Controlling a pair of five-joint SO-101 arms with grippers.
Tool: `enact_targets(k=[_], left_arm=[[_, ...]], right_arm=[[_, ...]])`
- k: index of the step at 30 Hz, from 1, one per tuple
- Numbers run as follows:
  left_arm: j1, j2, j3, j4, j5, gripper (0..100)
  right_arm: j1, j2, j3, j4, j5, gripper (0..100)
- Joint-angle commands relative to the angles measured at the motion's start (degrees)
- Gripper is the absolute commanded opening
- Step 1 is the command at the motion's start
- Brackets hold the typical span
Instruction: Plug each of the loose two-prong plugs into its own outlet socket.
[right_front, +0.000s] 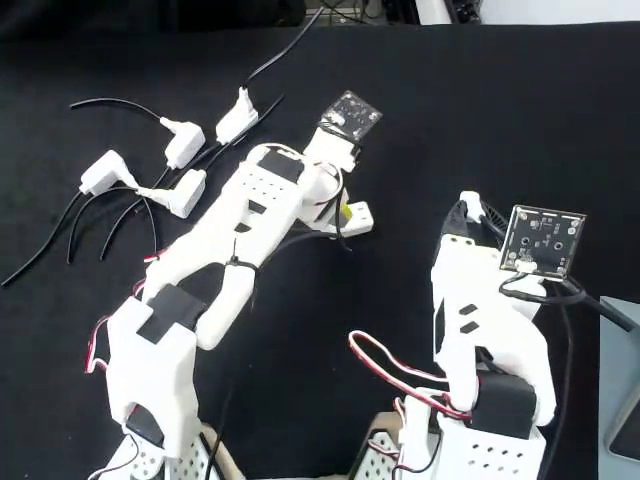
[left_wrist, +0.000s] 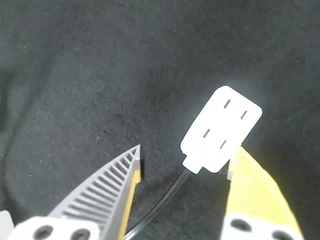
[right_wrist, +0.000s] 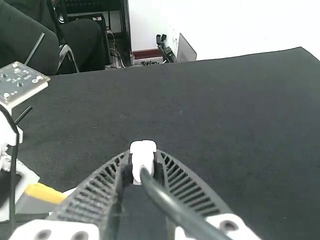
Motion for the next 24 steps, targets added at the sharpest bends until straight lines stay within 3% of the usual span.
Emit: enact_targets(k=[1,6,12,16,24], left_arm=[[0.84,1.41,-4.62,0.00,0.18,28],[1.36,7.56,-10.42,0.70,-3.43,28],[3.30,13.54,-18.95,9.23,-6.95,28],[3.47,16.97,-21.93,10.81,-8.26,28],[2.95,15.74,-27.30,15.38,-8.00,28]], right_arm=[[0.53,0.04,-0.13,-1.05,0.44,1.4],[0.53,-0.40,0.92,-1.32,0.44,1.4],[0.44,-0.40,0.92,-1.32,0.44,1.4],[0.44,-0.40,0.92,-1.32,0.44,1.4],[0.44,-0.40,0.92,-1.32,0.44,1.4]])
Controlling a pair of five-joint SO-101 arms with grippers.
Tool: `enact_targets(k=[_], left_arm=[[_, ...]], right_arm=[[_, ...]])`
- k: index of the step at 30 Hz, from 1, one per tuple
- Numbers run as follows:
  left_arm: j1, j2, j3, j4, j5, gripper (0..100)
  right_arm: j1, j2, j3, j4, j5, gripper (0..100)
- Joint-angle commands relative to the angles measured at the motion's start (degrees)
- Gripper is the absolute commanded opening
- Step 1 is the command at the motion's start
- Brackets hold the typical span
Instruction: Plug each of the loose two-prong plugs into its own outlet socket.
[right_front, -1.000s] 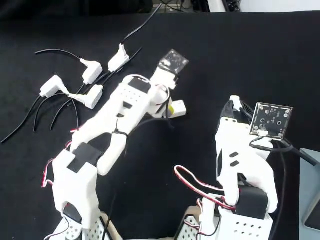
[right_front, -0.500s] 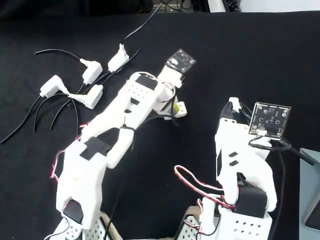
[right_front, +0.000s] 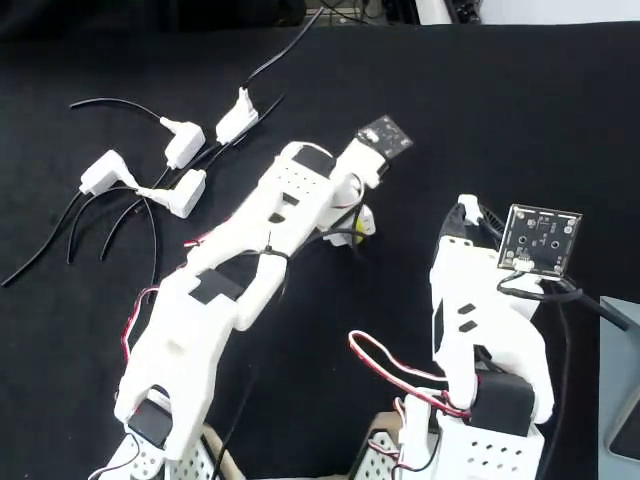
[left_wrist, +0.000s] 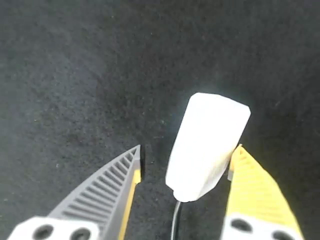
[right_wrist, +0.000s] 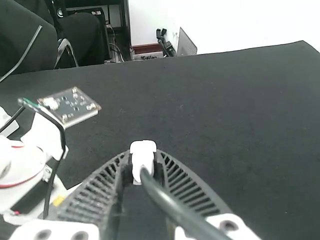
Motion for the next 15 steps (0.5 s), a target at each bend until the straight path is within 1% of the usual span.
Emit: enact_targets(k=[1,8,15], left_arm=[[-0.31,-3.43,-5.23,2.20,-0.26,28],[1.19,-3.60,-4.97,2.55,-0.18,28],[2.42,-6.86,-6.90,8.53,0.53,28]], right_arm=[[0.44,-0.31,-0.40,-1.32,0.44,1.4],[0.44,-0.31,-0.40,-1.32,0.44,1.4],[0.44,-0.13,-0.40,-1.32,0.44,1.4]])
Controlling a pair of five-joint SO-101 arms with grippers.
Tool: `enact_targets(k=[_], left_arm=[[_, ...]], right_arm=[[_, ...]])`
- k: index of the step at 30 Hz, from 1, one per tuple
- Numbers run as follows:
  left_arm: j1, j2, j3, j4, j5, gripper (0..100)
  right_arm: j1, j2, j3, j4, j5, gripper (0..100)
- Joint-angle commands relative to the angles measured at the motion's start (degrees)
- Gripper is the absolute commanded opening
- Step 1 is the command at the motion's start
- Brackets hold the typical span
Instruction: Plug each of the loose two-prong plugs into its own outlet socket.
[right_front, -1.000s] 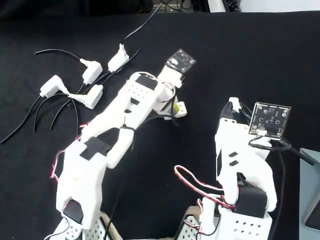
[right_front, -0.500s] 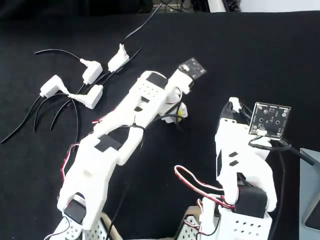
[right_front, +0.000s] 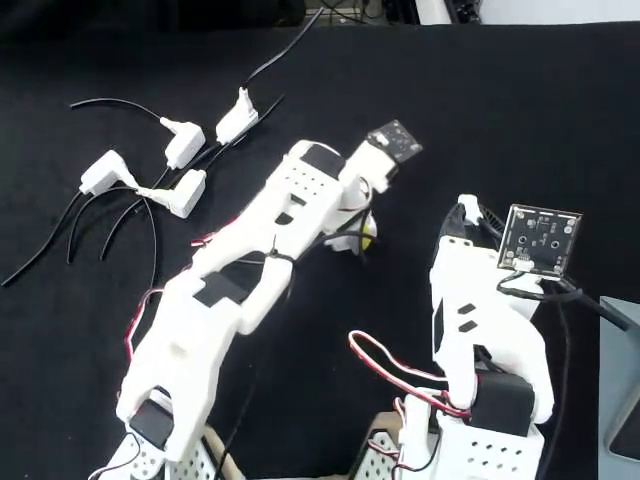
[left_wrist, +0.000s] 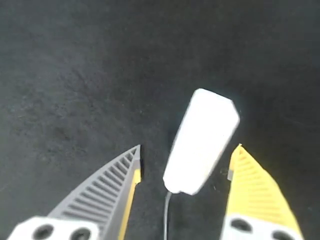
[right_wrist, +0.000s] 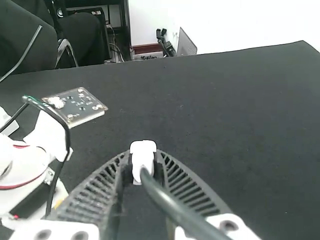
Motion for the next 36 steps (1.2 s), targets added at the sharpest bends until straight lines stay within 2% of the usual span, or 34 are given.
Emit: enact_targets(k=[1,12,18,22,28,36], left_arm=[[0.75,-7.30,-3.82,2.73,1.32,28],[1.19,-11.87,-0.04,2.90,2.29,28],[-3.74,-9.23,6.81,-6.86,1.85,28],[-7.87,-8.70,7.43,-9.58,1.93,28],[-8.31,-12.92,5.41,-6.42,2.29,28],[-0.92,-17.32,5.93,-0.88,2.29,28]], right_arm=[[0.44,-0.13,-0.40,-1.32,0.44,1.4],[0.44,-0.13,-0.40,-1.32,0.44,1.4],[0.44,-0.13,-0.40,-1.23,0.44,1.4],[0.44,-0.13,-0.40,-1.23,0.44,1.4],[0.44,-0.13,-0.40,-1.23,0.44,1.4],[0.44,0.04,-0.40,-1.23,0.44,1.4]])
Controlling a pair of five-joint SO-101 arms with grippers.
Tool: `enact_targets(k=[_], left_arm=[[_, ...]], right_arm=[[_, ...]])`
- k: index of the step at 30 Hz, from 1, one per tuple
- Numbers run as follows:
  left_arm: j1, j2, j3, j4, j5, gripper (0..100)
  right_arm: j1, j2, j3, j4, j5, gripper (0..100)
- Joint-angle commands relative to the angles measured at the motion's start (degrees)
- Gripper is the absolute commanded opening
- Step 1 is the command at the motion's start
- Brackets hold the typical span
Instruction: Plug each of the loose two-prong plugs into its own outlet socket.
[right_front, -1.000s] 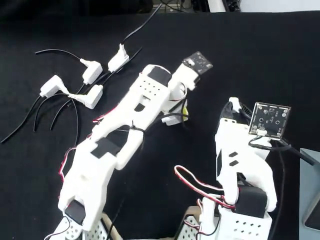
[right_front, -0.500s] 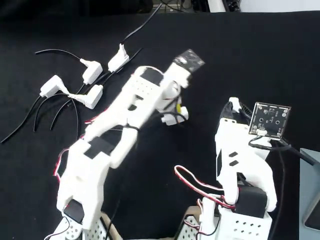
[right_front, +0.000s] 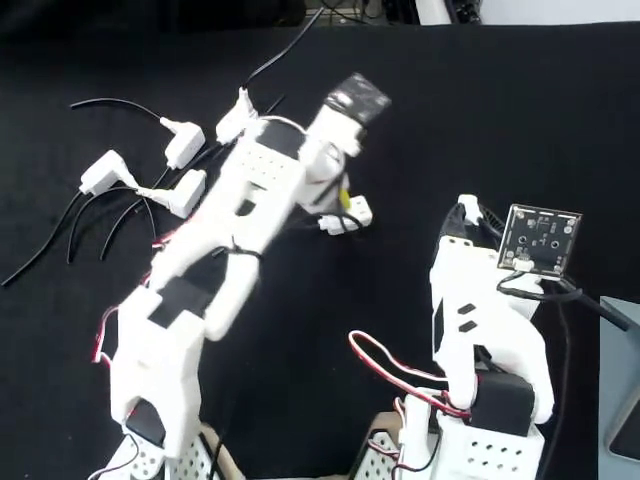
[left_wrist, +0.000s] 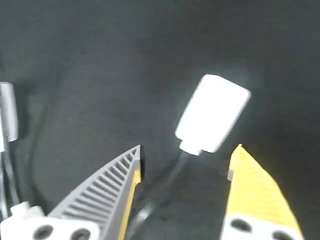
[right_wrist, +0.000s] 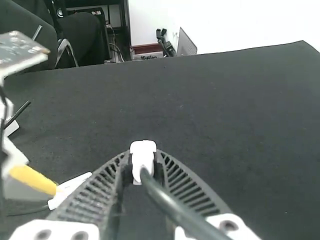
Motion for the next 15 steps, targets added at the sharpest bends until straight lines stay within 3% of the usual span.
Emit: enact_targets(k=[1,9,15], left_arm=[[4.97,-3.52,-1.54,1.76,0.62,28],[4.35,8.79,-2.24,-7.65,0.18,28],[3.91,11.96,-3.12,-9.85,0.35,28]], right_arm=[[0.44,0.04,-0.40,-1.23,0.44,1.4],[0.44,-0.31,0.40,-1.32,0.44,1.4],[0.44,-0.31,0.57,-1.32,0.44,1.4]])
